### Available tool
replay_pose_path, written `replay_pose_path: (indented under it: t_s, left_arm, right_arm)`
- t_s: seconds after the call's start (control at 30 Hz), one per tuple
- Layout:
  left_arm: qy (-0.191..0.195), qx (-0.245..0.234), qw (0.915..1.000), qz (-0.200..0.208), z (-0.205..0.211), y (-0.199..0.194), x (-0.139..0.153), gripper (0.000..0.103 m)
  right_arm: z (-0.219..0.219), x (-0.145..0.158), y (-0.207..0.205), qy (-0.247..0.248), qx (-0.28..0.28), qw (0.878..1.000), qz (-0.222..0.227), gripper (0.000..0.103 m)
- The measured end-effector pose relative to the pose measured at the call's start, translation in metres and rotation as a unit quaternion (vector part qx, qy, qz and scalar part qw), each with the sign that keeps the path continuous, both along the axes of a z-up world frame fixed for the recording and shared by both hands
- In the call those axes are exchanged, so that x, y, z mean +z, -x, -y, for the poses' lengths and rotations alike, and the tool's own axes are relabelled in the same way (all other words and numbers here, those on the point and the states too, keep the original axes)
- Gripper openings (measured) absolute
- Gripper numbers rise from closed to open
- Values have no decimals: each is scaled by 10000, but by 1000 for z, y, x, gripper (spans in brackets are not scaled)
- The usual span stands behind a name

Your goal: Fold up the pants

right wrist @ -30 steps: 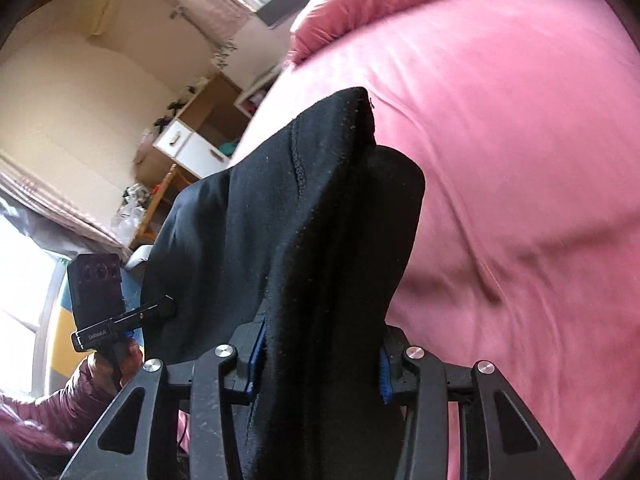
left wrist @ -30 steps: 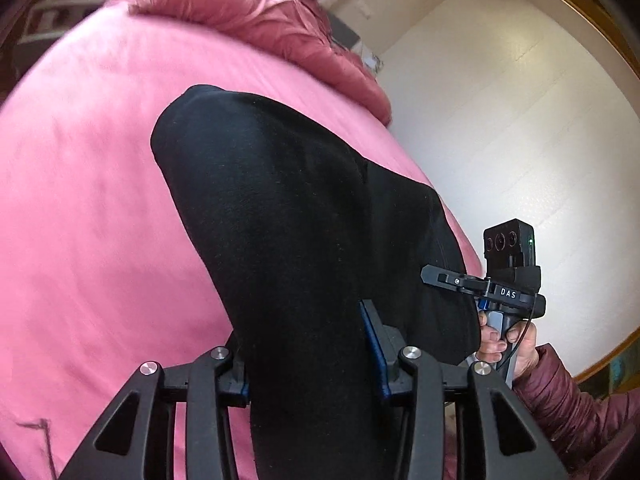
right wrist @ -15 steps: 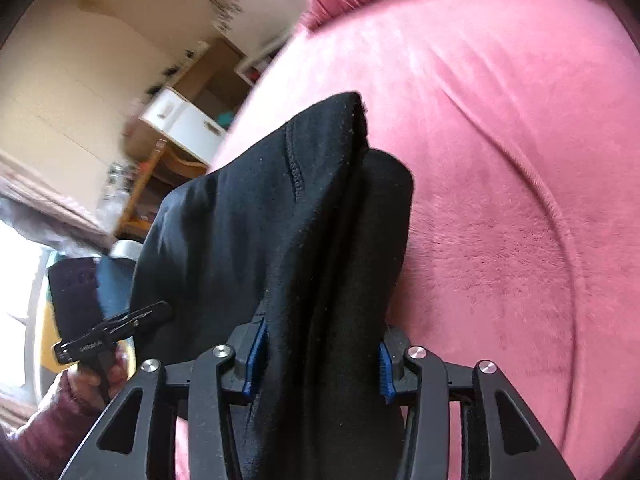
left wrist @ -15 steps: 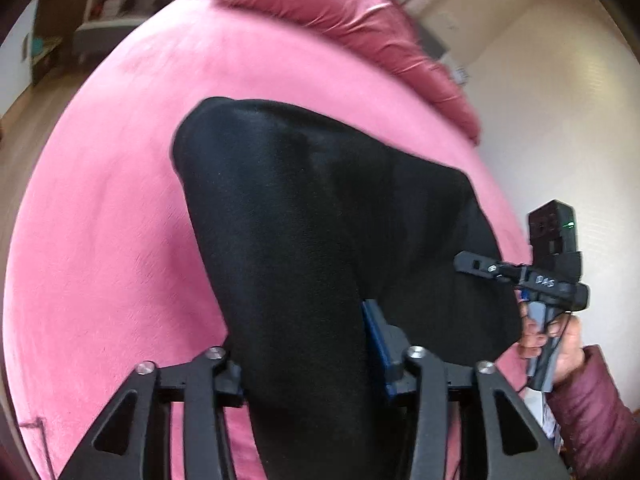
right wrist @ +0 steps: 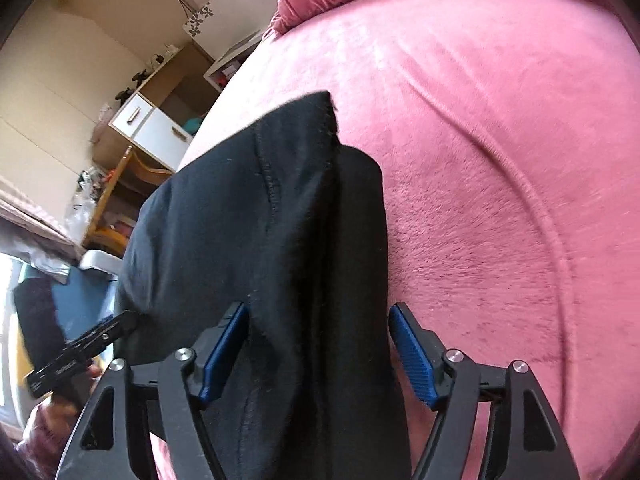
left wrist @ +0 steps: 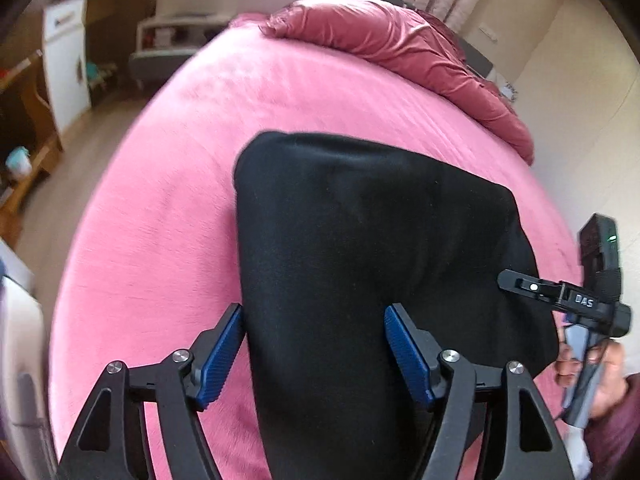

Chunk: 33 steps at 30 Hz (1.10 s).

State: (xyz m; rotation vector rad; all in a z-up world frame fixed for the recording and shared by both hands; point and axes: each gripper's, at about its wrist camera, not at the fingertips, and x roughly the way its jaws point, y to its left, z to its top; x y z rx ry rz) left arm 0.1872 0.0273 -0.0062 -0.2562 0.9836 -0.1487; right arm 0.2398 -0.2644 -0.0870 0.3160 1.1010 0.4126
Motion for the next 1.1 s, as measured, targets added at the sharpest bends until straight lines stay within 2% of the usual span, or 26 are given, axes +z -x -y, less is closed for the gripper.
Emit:
replay_pose_path:
  t_s: [0.23, 0.4, 0.53, 0.77, 1.1]
  left_arm:
    - [-423, 487, 9977, 227, 0, 24, 9, 73]
    - [-598, 672, 9949, 463, 0, 41, 22, 80]
    - [-690, 742, 9928, 647, -5, 62, 34, 81]
    - [-890, 837, 9887, 868, 2, 95, 50, 81]
    - [-1002, 867, 9866, 954, 13, 150, 50, 81]
  right_arm:
    - [-15, 26, 25, 889, -247, 9945, 489, 73]
    - [-21, 50, 50, 1366, -470, 9848, 966, 75]
    - [-27, 65, 79, 1663, -546, 9762, 1278, 77]
    - [-52, 82, 119, 1959, -567, 9657, 1610, 79]
    - [-72, 75, 179, 2089, -671, 9621, 1621, 81]
